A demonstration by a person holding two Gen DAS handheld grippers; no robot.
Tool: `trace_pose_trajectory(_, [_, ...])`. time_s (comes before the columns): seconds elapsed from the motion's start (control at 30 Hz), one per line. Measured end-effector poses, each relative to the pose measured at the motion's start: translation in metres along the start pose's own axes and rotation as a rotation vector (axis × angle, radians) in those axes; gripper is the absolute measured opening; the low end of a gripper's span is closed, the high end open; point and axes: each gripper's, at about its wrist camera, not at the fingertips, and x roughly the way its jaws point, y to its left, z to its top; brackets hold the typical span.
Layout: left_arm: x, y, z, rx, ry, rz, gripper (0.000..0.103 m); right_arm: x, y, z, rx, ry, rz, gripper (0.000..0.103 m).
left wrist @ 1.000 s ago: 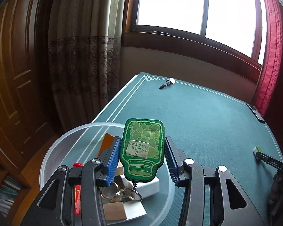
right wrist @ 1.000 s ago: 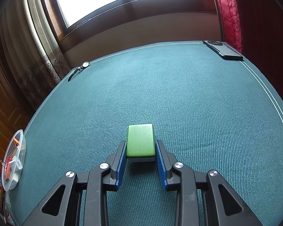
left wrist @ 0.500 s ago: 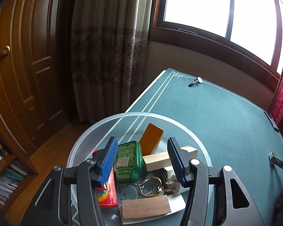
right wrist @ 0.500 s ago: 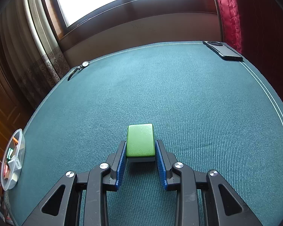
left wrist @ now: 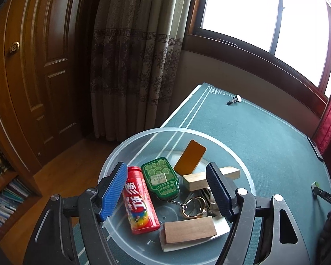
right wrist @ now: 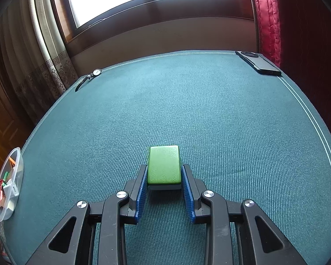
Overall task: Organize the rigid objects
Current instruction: 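Carry the green tin into the bowl and open the left tool, then carry the tile into the bowl and open the right tool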
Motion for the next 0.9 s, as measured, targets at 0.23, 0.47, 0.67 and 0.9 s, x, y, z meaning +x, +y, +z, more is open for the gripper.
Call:
trace_pose_trajectory(0.23, [0.005, 0.014, -0.013, -0.024, 0.037, -0.005, 0.075, -0.004, 0.008, -0.003, 0.048, 0.007, 0.036, 0.031])
trace_pose_trajectory(0.47, [0.006, 0.025, -0.014, -0.050, 0.038, -0.015, 0.075, -0.018, 0.079, 0.000, -0.050, -0.009, 0.179, 0.031])
trace_pose_trajectory(0.67, [0.006, 0.036, -0.011, -0.077, 0.038, -0.017, 0.075, -0.025, 0.156, -0.007, -0.153, 0.003, 0.353, 0.031])
trace_pose_trajectory(0.9, [0.005, 0.042, -0.009, -0.086, 0.040, -0.025, 0.075, -0.038, 0.232, -0.017, -0.253, 0.029, 0.519, 0.031])
